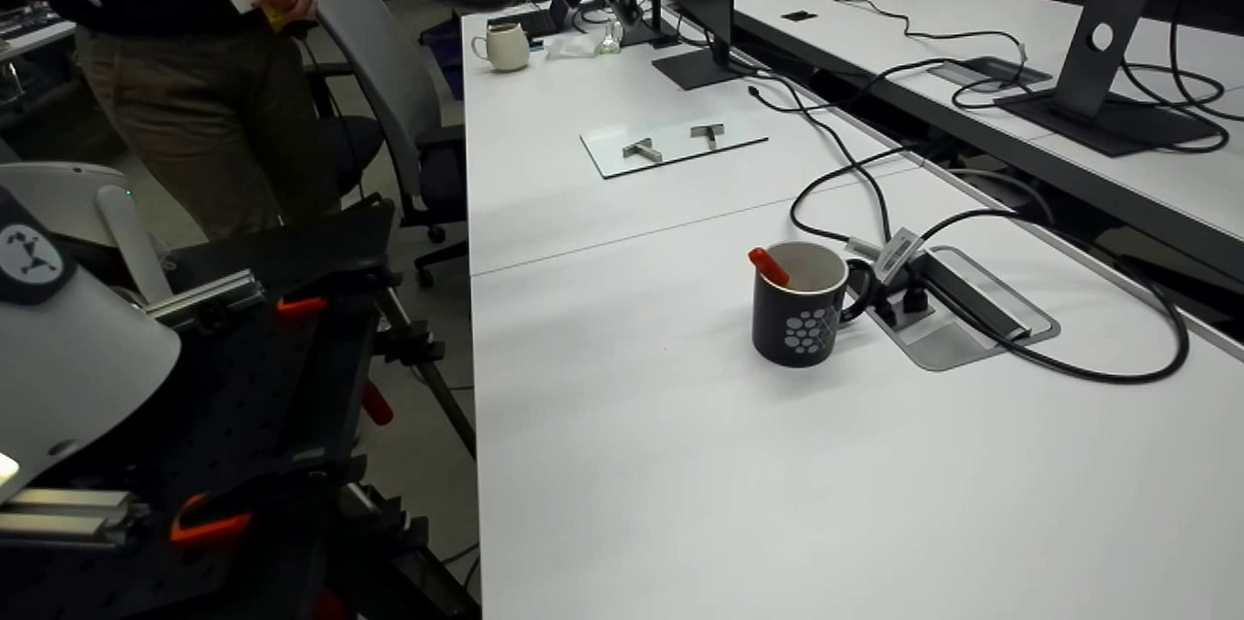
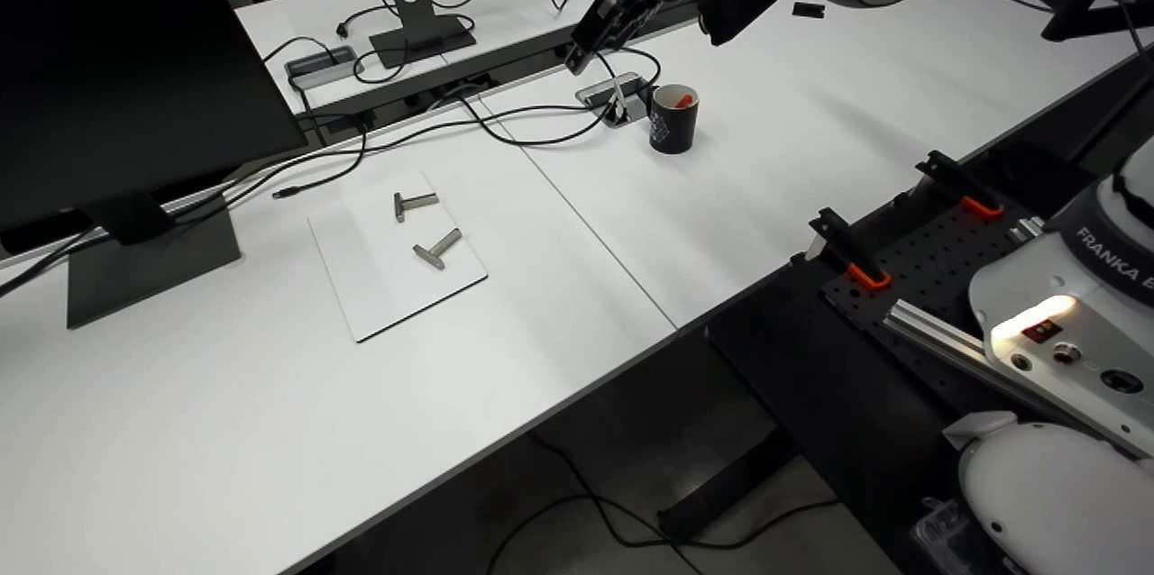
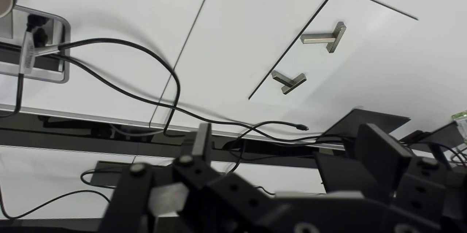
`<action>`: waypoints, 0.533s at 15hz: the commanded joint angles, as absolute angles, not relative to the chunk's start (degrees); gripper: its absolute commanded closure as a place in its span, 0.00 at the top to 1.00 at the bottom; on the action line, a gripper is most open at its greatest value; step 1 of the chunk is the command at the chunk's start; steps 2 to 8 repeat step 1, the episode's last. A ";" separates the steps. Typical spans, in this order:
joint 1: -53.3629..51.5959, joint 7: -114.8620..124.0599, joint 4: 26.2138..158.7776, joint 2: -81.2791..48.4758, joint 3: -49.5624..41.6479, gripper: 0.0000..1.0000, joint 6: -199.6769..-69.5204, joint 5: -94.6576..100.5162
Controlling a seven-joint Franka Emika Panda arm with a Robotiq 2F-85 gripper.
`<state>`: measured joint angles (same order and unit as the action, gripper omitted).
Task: Put the pen in the mug cup
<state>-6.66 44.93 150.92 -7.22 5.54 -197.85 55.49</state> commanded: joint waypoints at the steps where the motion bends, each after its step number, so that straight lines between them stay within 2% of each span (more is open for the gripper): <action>1: -6.66 44.93 150.92 -7.22 5.54 1.00 -197.85 55.49; 8: -6.66 44.93 150.92 -7.22 5.54 1.00 -197.85 55.49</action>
